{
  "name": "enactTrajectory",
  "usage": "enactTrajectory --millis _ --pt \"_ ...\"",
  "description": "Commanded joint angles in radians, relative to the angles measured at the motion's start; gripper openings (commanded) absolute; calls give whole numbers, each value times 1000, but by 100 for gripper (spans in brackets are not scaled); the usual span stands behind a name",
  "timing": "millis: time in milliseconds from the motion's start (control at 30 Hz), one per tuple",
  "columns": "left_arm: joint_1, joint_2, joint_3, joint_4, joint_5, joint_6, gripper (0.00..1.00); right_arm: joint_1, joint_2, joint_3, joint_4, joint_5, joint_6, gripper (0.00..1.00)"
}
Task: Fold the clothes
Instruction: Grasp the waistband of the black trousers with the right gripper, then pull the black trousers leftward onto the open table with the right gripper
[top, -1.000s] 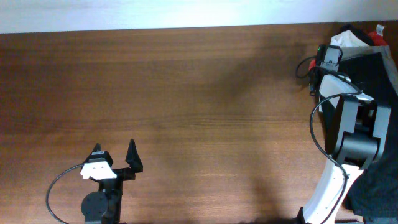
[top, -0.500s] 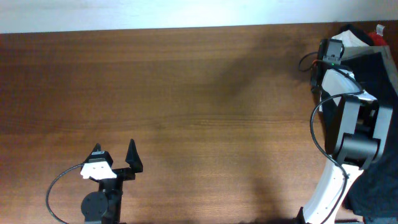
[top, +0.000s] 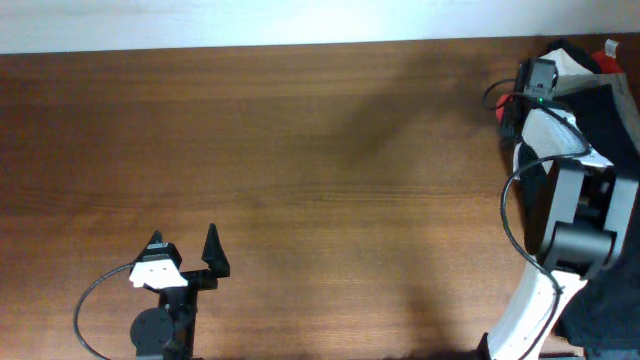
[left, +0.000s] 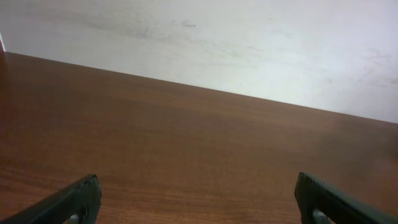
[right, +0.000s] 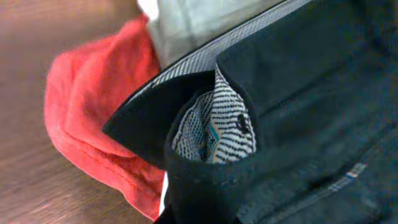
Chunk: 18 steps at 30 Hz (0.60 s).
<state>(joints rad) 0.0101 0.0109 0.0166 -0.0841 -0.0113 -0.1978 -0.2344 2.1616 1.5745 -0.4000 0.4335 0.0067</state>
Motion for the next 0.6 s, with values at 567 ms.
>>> enactTrajectory --millis 567 --pt "5 -4 -7 2 7 16 99 895 -190 21 111 -389 406 4"
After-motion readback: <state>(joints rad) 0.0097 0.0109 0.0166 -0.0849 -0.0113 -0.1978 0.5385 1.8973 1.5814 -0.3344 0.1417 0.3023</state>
